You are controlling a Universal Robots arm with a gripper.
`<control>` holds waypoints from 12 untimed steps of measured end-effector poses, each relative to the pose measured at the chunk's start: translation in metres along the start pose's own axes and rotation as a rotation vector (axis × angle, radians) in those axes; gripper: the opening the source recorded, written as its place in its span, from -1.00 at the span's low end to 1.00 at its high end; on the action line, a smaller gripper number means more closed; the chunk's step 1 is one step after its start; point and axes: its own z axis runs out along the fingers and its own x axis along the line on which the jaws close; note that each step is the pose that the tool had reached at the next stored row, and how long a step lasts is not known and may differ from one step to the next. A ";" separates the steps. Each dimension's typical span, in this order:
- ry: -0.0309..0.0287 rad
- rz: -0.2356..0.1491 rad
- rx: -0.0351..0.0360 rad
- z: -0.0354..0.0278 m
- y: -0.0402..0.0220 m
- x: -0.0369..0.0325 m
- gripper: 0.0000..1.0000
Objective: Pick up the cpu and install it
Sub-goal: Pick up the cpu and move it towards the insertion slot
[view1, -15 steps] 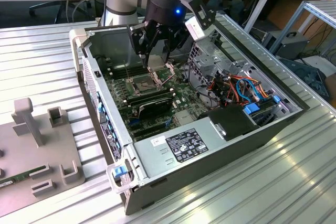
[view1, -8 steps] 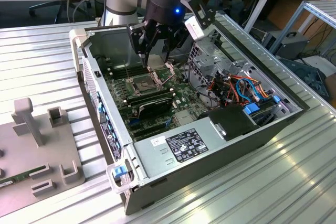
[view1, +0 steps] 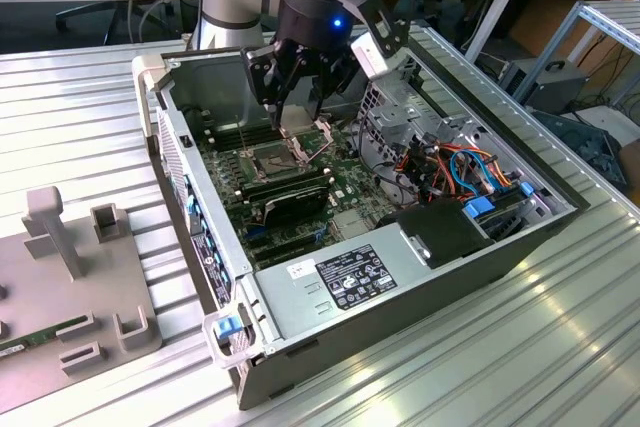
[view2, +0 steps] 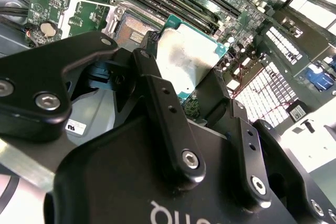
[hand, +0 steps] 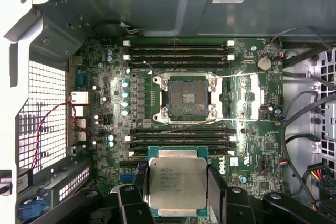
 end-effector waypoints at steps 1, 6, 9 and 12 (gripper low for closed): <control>0.0000 0.000 0.0001 0.0012 0.0005 0.0001 0.09; -0.0001 0.000 -0.0003 0.0089 0.0086 -0.0023 0.09; -0.0001 0.000 -0.0001 0.0173 0.0146 -0.0059 0.09; -0.0001 0.000 -0.0002 0.0208 0.0202 -0.0075 0.09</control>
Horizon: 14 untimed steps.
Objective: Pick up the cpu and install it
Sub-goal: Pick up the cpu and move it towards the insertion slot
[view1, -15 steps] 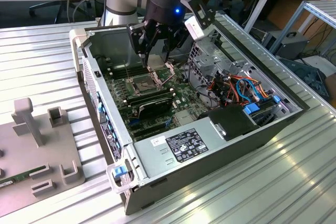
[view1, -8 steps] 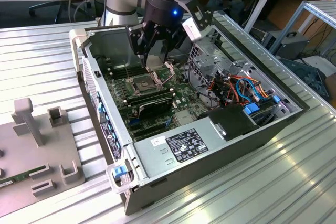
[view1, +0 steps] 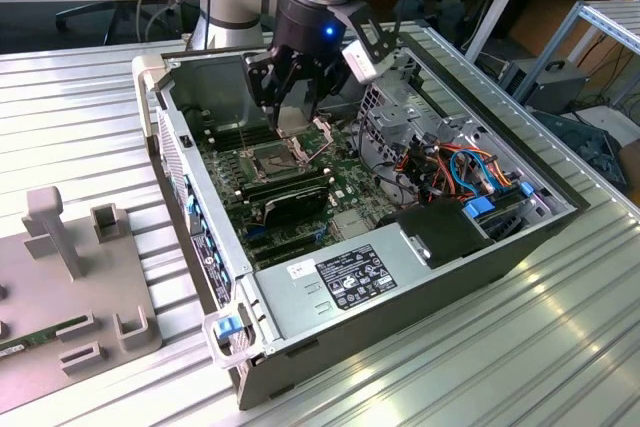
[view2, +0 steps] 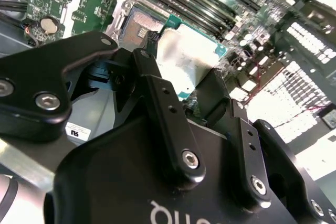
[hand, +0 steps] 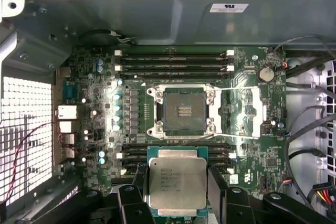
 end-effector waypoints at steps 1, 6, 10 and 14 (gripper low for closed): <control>0.0001 0.000 0.0001 0.0009 0.0021 -0.0004 0.09; 0.0000 0.000 0.0000 0.0086 0.0125 -0.0020 0.09; 0.0001 0.000 0.0000 0.0142 0.0181 -0.0028 0.09; 0.0001 0.000 0.0001 0.0215 0.0231 -0.0047 0.09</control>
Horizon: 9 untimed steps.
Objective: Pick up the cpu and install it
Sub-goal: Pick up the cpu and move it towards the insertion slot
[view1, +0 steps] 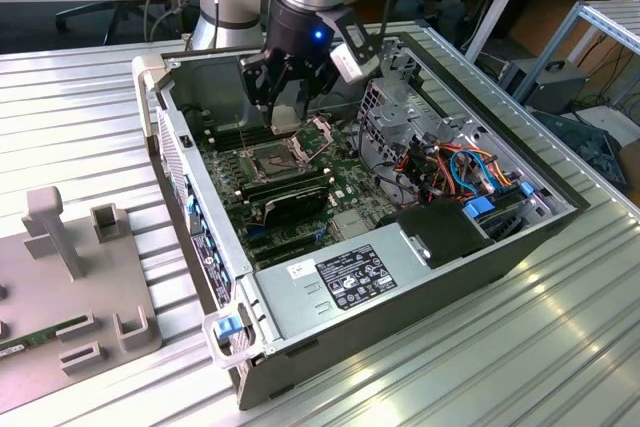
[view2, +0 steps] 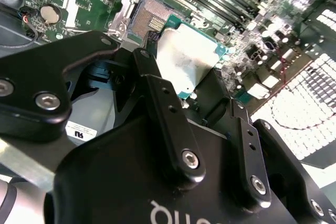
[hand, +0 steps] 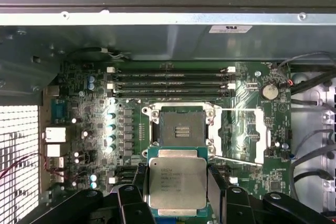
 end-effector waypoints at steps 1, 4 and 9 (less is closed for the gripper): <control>-0.0001 0.000 0.0000 0.0017 0.0010 -0.0006 0.09; -0.0001 0.000 0.0000 0.0103 0.0059 -0.0046 0.09; 0.0000 0.000 -0.0001 0.0157 0.0091 -0.0059 0.09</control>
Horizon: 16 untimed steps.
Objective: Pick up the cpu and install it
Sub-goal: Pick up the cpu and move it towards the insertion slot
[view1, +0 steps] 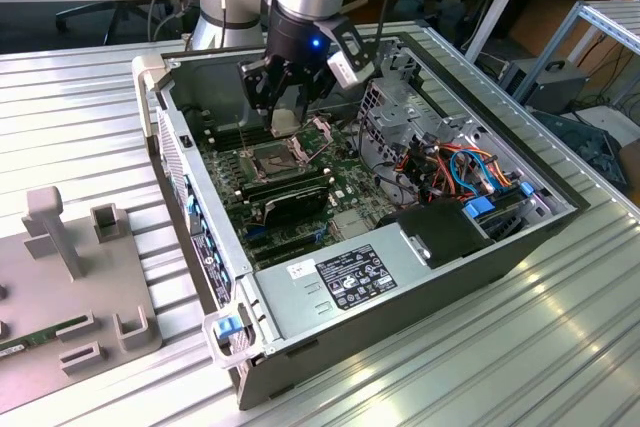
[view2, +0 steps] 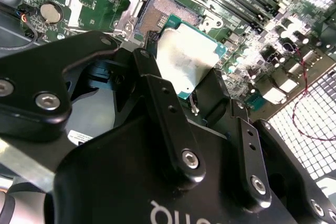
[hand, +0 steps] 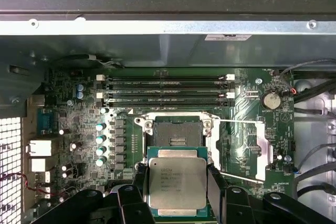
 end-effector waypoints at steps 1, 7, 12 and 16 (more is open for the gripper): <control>0.0001 0.000 0.0001 0.0000 0.0001 0.0001 0.09; 0.0000 0.000 0.0001 0.0032 0.0000 0.0001 0.09; 0.0001 0.000 0.0002 0.0048 -0.0001 0.0001 0.09; -0.0002 0.000 -0.0002 0.0063 -0.0001 0.0000 0.09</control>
